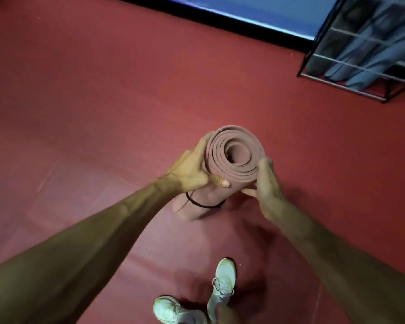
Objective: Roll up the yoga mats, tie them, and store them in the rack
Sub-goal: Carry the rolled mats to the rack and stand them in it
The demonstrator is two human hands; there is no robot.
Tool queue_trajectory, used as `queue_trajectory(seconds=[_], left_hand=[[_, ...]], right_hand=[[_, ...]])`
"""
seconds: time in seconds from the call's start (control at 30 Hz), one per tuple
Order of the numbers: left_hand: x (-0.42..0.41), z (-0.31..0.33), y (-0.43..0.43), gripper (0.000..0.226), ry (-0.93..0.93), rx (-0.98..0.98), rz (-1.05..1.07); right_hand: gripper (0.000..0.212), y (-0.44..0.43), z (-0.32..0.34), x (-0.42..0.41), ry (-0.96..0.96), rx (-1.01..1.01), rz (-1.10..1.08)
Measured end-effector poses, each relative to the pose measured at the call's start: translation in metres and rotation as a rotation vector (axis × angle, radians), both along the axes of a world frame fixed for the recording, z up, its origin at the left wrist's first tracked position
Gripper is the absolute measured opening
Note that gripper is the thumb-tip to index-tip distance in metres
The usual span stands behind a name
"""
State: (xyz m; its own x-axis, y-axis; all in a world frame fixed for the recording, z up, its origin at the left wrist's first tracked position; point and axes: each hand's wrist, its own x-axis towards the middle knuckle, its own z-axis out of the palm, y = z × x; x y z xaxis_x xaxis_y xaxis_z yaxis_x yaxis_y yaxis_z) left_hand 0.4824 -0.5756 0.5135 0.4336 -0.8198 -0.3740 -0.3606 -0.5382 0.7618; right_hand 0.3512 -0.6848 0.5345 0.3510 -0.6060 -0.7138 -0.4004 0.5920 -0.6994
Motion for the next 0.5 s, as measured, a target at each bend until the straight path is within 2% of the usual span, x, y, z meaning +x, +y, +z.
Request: queue_trajectory(seconds=[0.13,0.2,0.3,0.43,0.5], left_hand=[[-0.001,0.085,-0.043,0.114,-0.057,-0.119,0.022],[-0.001,0.125,-0.064,0.113,-0.059,-0.192,0.034],[0.008,0.179,-0.102,0.111,-0.040,-0.305,0.049],[0.041,0.226,-0.161,0.106,0.001,-0.404,-0.032],[0.056,0.244,-0.192,0.110,0.011,-0.437,-0.072]], right_hand=[[0.043,-0.050,0.052,-0.013,-0.111,-0.287,0.138],[0.058,-0.074,0.079,-0.012,-0.172,-0.387,0.163],[0.078,-0.105,0.127,-0.005,-0.256,-0.511,0.085],[0.108,-0.153,0.171,0.012,-0.323,-0.592,0.081],[0.114,-0.179,0.190,0.019,-0.342,-0.676,0.115]])
